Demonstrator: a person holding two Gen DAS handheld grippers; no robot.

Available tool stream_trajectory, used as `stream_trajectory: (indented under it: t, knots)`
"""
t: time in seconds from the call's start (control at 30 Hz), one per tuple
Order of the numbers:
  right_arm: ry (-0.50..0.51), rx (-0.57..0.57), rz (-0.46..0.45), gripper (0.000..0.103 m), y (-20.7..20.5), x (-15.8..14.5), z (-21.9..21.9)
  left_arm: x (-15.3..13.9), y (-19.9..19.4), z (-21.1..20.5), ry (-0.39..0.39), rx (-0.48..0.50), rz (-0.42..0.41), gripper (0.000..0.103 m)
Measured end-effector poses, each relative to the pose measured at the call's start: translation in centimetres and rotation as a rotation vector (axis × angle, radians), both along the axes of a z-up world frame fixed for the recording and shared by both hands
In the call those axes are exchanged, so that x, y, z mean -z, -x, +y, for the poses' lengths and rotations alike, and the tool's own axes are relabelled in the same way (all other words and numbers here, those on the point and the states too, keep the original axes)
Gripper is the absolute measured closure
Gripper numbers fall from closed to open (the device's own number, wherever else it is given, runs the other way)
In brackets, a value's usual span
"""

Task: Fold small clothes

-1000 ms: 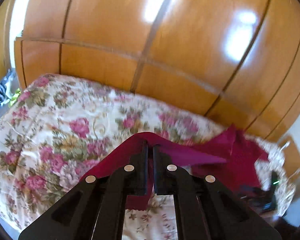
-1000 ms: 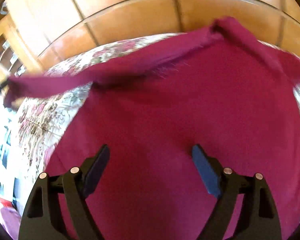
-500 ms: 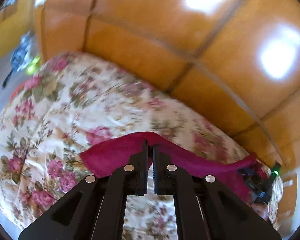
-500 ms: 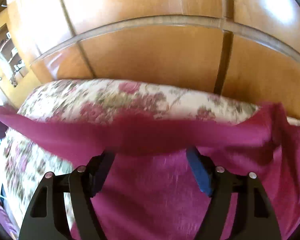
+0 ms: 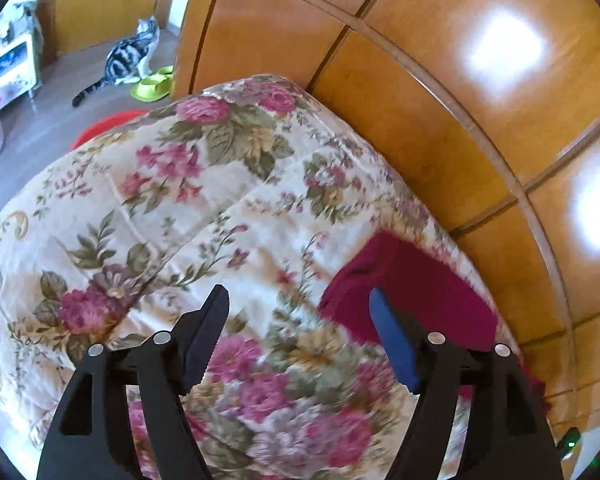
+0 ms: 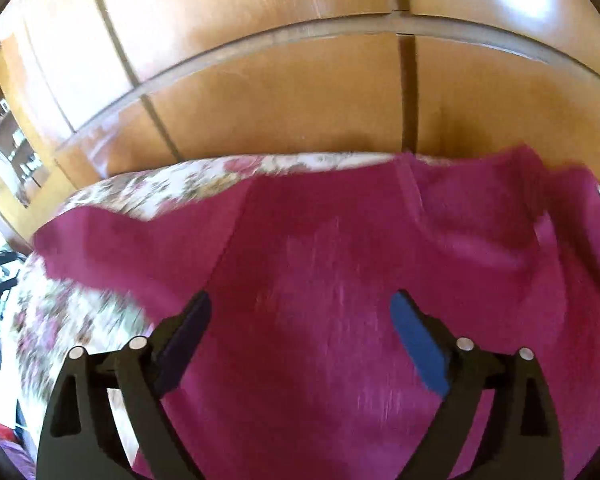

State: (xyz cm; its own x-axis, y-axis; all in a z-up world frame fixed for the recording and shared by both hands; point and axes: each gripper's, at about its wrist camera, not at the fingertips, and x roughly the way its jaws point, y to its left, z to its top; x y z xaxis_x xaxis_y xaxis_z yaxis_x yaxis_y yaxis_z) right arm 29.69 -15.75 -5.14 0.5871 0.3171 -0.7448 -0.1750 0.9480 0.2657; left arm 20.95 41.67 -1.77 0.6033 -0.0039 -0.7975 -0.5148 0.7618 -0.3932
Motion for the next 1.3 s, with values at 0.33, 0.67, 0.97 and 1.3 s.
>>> stream_trajectory:
  t: [0.33, 0.67, 0.97, 1.3]
  knots:
    - [0.134, -0.013, 0.003, 0.01, 6.3, 3.2, 0.7, 5.1, -3.9, -3.9, -0.091, 0.088, 0.031, 0.025]
    - [0.221, -0.034, 0.006, 0.002, 6.4, 4.6, 1.5, 3.9, -4.7, -5.0, -0.145, 0.02, -0.036, 0.095]
    - [0.24, -0.033, 0.004, 0.002, 6.1, 4.8, 1.7, 5.6, -1.1, -4.4, -0.209, -0.044, 0.062, 0.095]
    - [0.215, -0.034, 0.008, 0.002, 6.0, 4.9, 1.3, 2.6, 1.2, -8.5, -0.262, -0.068, 0.008, 0.067]
